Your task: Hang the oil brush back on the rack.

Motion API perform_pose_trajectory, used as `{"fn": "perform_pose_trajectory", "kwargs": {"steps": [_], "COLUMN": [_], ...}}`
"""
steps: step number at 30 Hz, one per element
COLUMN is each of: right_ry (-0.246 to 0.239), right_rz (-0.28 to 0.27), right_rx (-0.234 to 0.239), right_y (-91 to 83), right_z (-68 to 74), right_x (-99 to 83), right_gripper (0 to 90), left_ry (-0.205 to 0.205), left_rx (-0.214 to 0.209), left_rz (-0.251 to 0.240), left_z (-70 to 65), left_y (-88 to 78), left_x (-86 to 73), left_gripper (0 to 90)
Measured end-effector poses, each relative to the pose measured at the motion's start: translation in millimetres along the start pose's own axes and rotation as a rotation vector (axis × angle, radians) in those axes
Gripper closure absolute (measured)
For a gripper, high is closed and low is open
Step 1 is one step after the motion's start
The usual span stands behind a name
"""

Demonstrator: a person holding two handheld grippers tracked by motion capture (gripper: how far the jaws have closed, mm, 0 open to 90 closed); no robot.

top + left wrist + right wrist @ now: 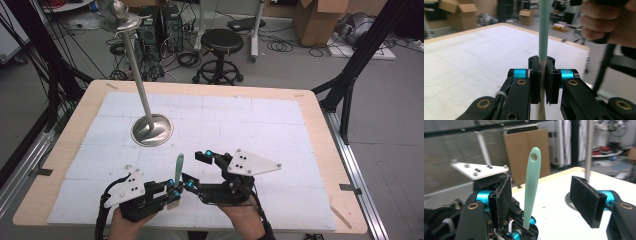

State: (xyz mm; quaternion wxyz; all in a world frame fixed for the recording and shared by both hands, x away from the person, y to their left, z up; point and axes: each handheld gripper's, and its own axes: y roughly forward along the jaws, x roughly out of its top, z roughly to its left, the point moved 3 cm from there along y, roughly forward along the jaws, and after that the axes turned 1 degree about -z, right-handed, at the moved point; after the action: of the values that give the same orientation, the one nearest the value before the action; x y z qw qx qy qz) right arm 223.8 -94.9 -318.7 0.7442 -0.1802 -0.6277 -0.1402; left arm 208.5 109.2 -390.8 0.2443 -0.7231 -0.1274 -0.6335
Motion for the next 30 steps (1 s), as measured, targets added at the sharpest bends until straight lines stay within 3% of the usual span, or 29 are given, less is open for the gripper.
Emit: {"fn": "perform_pose_trajectory", "kwargs": {"steps": [6,14,22,30], "right_ry": [-0.018,0.028,0.056,0.114], "right_rz": [0.022,0.031,0.032,0.024], "right_rx": [-0.071,-0.129,-0.143,-0.132], "right_y": [7.7,17.9,25.0,26.4], "right_z": [8.2,11.3,12.6,10.8], "right_x": [0.0,-2.0,-5.1,-5.0], "right_gripper": [39.0,43.1,52.0,62.6], "left_ry": [0.018,0.023,0.038,0.040], "left_rx": [0.083,0.127,0.182,0.202], "left_rz": [-0.003,-0.002,0.015,0.023], "left_z": [-2.9,-3.8,-6.3,-6.6], "left_y": [1.5,1.8,3.3,3.9], "left_x": [-3.1,-3.7,-4.9,-5.6], "left_gripper": [84.1,84.0,84.0,84.1]}}
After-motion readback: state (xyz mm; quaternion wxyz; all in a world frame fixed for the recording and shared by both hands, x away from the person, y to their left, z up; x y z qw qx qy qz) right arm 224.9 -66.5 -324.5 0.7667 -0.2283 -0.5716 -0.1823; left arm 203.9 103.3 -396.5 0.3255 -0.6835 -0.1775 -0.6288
